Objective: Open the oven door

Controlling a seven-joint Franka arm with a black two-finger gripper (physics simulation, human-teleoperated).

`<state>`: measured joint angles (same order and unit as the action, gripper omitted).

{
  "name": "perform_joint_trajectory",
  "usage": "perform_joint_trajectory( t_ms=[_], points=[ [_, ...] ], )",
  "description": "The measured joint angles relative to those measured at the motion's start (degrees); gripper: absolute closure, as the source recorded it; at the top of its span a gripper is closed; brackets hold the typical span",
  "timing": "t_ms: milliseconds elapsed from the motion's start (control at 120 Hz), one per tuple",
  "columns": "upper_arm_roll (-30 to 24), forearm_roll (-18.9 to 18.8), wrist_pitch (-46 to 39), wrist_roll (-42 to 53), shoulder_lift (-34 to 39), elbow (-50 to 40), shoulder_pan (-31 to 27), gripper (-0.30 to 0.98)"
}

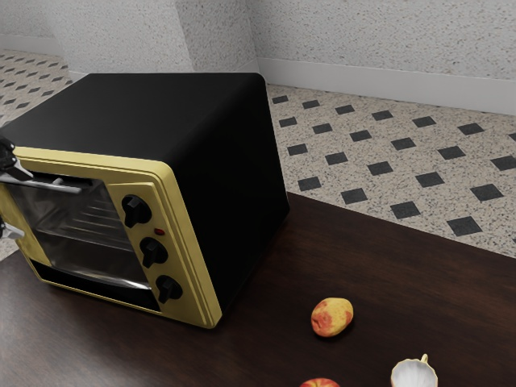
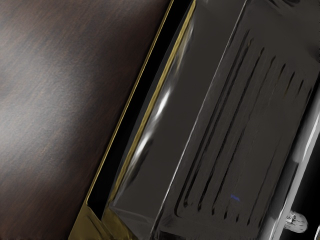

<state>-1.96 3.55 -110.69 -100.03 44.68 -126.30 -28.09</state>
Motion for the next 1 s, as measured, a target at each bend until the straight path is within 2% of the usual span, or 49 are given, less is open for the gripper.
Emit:
perform_joint_trajectory(
  t_ms=[142,300,617,1000],
  points=[
    [-1.18,0.05,-0.63,0.98,-1.16,0.2,-0.58,0.0],
    [-1.29,0.7,-2.03,3.25,-4.44,0.81,-5.09,0.0],
    [-3.39,2.09,-4.86,8.17,-7.4,1.84,-10.01,0.0],
    [-3.49,3.42,-6.28,12.83,-10.14,1.2,-11.27,0.0]
  ],
)
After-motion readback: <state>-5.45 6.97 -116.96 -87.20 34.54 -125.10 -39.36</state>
